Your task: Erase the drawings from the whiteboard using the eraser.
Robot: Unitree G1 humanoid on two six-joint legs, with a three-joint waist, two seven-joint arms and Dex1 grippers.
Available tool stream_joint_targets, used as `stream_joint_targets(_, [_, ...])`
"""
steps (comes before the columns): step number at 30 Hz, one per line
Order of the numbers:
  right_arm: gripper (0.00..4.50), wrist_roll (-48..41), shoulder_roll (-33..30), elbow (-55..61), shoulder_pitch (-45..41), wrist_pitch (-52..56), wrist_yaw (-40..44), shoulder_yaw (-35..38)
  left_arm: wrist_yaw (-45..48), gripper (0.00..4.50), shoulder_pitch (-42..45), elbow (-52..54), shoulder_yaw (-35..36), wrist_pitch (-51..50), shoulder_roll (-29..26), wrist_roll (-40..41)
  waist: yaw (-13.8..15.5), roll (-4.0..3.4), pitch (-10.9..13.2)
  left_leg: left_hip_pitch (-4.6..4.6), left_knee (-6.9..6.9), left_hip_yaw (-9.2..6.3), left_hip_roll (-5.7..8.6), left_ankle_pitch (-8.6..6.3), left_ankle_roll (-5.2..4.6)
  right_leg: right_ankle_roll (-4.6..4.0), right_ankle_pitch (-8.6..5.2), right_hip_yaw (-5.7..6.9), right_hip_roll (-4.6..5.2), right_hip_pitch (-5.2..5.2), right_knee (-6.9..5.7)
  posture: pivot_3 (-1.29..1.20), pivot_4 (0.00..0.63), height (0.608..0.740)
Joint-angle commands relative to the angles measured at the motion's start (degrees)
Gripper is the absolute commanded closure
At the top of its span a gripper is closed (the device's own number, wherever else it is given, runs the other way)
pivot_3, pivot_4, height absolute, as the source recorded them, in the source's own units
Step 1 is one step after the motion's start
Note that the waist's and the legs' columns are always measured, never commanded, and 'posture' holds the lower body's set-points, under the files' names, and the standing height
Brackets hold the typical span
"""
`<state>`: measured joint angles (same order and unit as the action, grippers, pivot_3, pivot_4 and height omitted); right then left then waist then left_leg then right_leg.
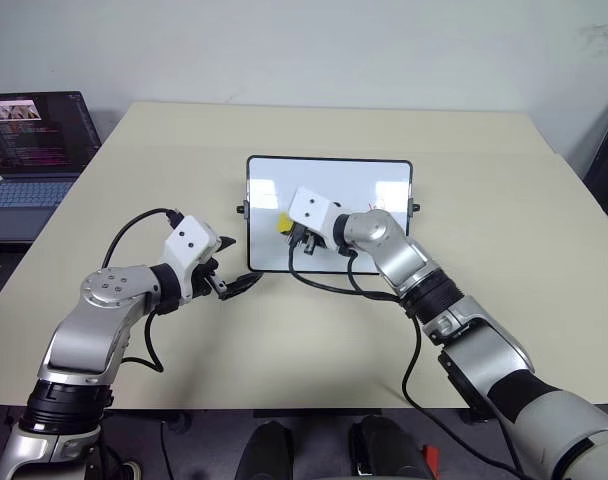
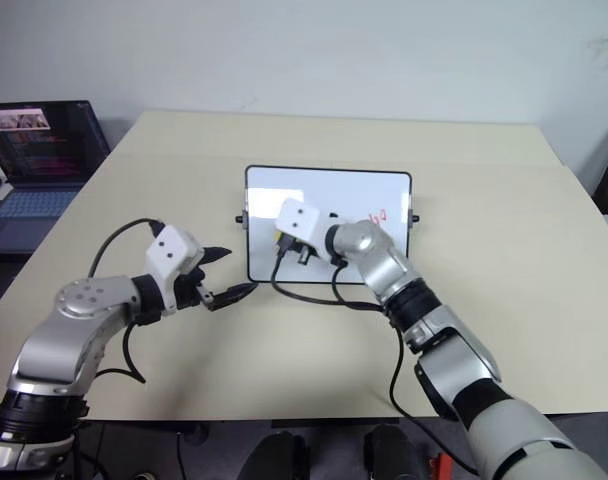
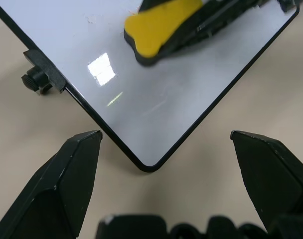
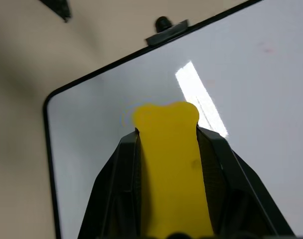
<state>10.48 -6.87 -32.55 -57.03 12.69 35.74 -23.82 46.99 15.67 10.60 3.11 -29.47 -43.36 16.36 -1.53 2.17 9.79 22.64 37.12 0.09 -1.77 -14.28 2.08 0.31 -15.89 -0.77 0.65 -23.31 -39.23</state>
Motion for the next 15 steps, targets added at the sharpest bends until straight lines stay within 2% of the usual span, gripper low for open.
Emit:
stream_joint_targets(1, [3.25,1.06,-1.50,-0.36,-0.26,0.84,-2.03,2.13,0.41,0.00,0.67,1.42,0.03,1.11,0.03,0.14,-0.06,0.00,0.00,-0.03,0.00,0.02,0.01,0.00,0.00,0.00,0.00,-0.02,0.01,0.02,0.00,0.00,0.150,0.740])
stream_joint_targets(9, [3.26,0.83,-2.03,4.10,4.38,5.36,6.51,-1.98,0.95,0.00,1.84,0.53,-0.65,1.44,0.17,0.01,-0.23,0.01,-0.01,-0.07,-0.03,0.04,-0.01,0.00,0.00,0.00,0.00,-0.04,-0.01,0.04,0.03,0.00,0.150,0.740])
stream_joint_targets(15, [3.28,0.64,-0.20,0.92,1.25,2.63,-2.61,3.27,1.24,0.00,1.70,0.62,-0.61,1.49,0.21,0.03,-0.25,0.00,0.00,-0.14,-0.01,0.04,-0.01,0.01,-0.01,0.00,0.00,-0.04,-0.02,0.05,-0.09,0.00,0.150,0.740])
